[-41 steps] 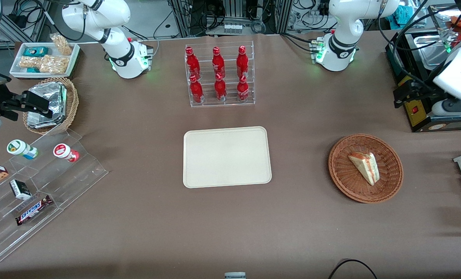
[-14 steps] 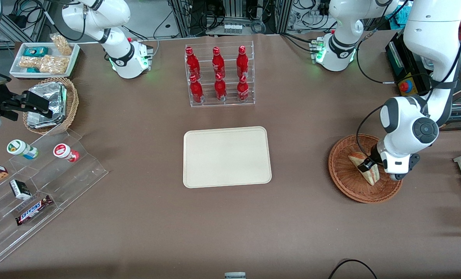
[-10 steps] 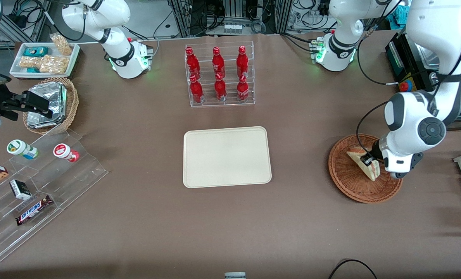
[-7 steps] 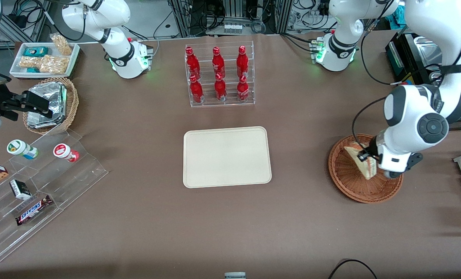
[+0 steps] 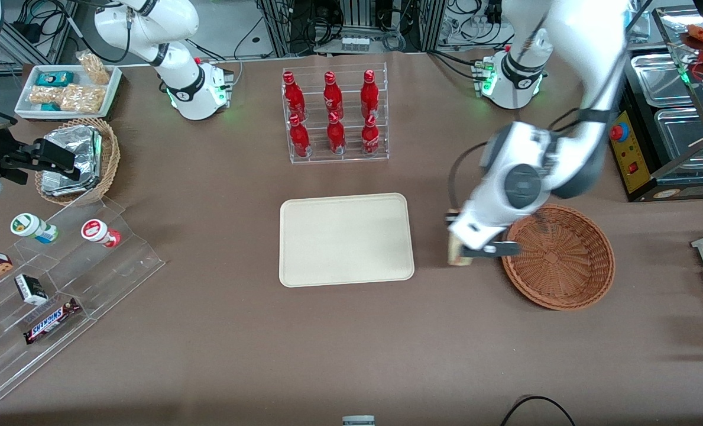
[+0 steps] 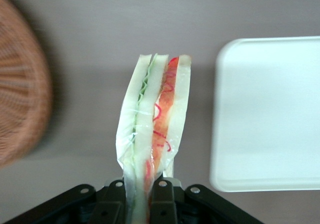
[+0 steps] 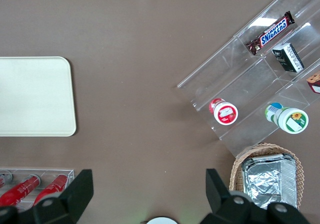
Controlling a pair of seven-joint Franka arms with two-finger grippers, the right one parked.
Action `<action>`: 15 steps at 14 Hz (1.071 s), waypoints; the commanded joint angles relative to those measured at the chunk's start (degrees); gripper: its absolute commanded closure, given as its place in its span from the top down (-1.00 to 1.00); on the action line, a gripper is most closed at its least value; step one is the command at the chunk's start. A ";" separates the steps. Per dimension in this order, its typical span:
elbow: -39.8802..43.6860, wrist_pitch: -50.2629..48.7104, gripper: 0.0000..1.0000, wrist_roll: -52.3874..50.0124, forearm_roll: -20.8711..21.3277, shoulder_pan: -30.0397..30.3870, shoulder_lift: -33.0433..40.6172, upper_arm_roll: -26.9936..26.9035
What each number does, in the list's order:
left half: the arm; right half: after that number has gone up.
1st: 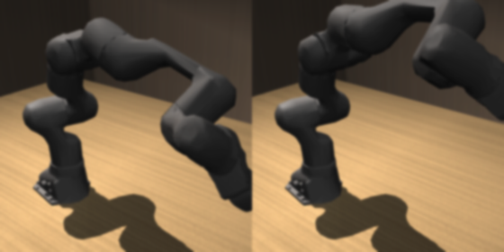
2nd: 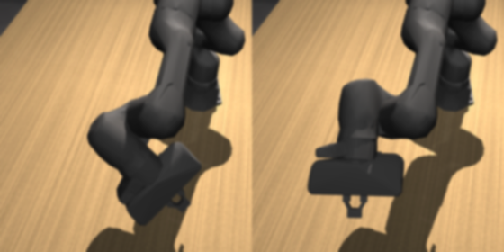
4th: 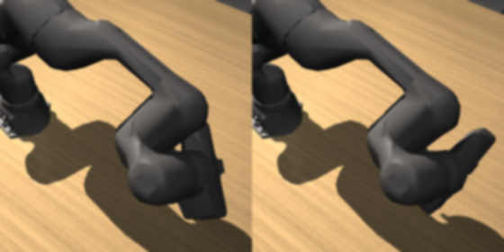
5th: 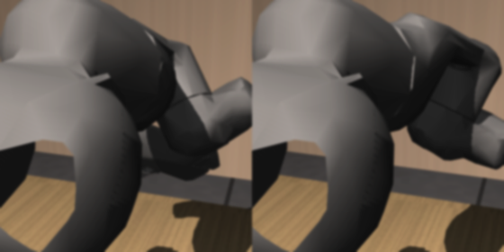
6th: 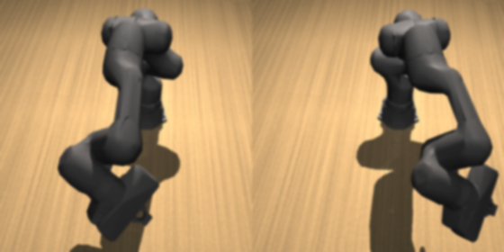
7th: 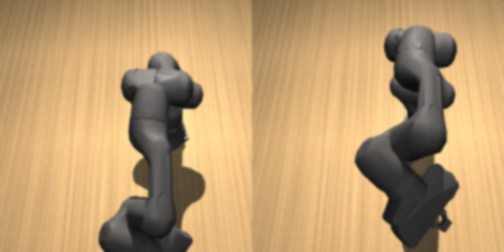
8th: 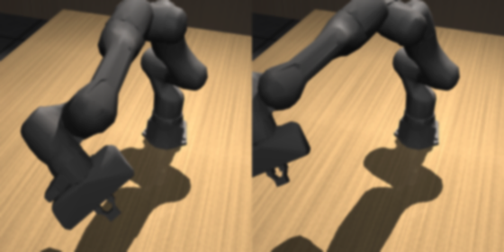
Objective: Place sandwich from basket to tray
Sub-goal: 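Lift the sandwich and carry it over the white tray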
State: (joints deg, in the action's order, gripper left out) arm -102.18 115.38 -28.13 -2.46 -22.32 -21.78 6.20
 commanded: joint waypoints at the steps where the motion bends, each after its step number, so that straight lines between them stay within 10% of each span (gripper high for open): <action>1: 9.26 1.15 -0.87 -8.92 -0.61 -6.92 -7.73 -0.83; 13: 29.76 4.33 -0.84 -28.91 0.00 -21.97 -27.00 -1.01; 15: 28.88 5.99 -0.42 -28.65 -0.26 -22.06 -27.44 -0.84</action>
State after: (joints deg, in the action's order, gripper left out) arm -74.83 120.73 -56.03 -2.46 -43.43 -48.03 6.02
